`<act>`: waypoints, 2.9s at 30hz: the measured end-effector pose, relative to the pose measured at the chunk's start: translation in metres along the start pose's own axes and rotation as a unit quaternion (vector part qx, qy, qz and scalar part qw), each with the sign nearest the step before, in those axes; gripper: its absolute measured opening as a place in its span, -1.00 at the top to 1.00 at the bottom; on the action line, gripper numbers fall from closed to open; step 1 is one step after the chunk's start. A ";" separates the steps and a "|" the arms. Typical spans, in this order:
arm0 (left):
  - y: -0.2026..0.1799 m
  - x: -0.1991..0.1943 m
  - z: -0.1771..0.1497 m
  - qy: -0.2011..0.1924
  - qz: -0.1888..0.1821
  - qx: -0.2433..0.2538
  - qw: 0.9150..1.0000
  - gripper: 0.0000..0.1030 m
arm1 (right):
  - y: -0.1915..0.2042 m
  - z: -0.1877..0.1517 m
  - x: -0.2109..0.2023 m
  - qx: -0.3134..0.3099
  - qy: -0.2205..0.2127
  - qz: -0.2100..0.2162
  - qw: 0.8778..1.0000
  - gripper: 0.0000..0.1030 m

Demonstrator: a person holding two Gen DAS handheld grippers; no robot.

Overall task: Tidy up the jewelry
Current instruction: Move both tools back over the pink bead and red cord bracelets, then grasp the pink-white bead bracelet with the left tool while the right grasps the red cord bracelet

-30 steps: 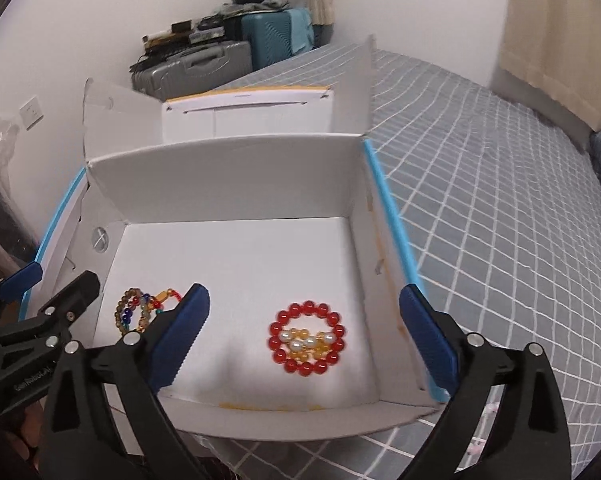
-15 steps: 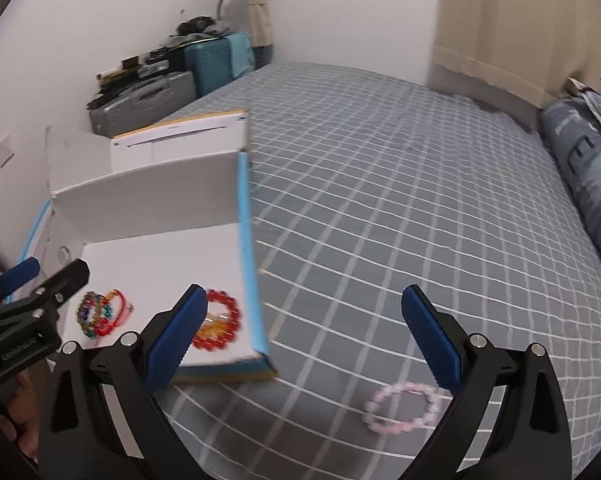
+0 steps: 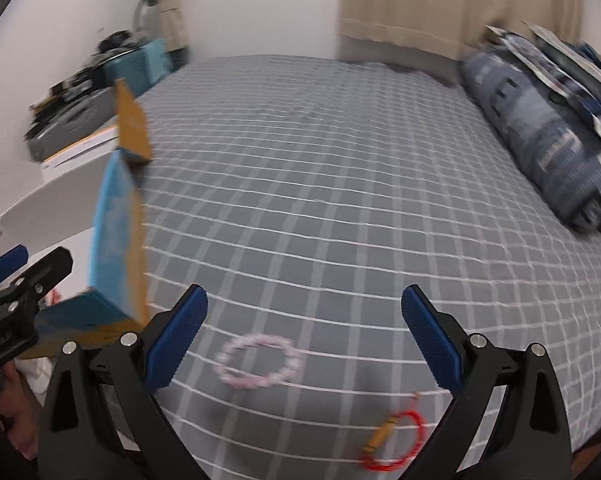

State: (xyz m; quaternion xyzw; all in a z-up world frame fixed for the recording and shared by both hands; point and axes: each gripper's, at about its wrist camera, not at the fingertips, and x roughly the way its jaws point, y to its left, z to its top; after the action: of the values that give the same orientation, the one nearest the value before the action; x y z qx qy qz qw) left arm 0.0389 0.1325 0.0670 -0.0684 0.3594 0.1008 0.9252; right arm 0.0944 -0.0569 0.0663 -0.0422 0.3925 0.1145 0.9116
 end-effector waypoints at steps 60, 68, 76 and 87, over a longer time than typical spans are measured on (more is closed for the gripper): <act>-0.097 0.119 -0.077 0.182 -0.090 0.077 0.976 0.77 | -0.095 -0.114 0.055 0.067 0.188 0.035 0.979 0.93; -0.102 0.111 -0.072 0.171 -0.095 0.077 0.978 0.78 | -0.091 -0.107 0.052 0.069 0.173 0.040 0.982 0.93; -0.105 0.082 -0.059 0.145 -0.107 0.078 0.981 0.78 | -0.094 -0.097 0.042 0.074 0.148 0.037 0.986 0.93; -0.108 0.050 -0.039 0.099 -0.125 0.080 0.984 0.78 | -0.095 -0.074 0.033 0.078 0.092 0.016 0.993 0.92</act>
State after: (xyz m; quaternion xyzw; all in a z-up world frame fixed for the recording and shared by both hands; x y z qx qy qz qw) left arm 0.0752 0.0269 0.0104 -0.0480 0.4449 -0.0517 0.8928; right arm 0.0874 -0.1560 -0.0100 0.0253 0.4830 0.0939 0.8702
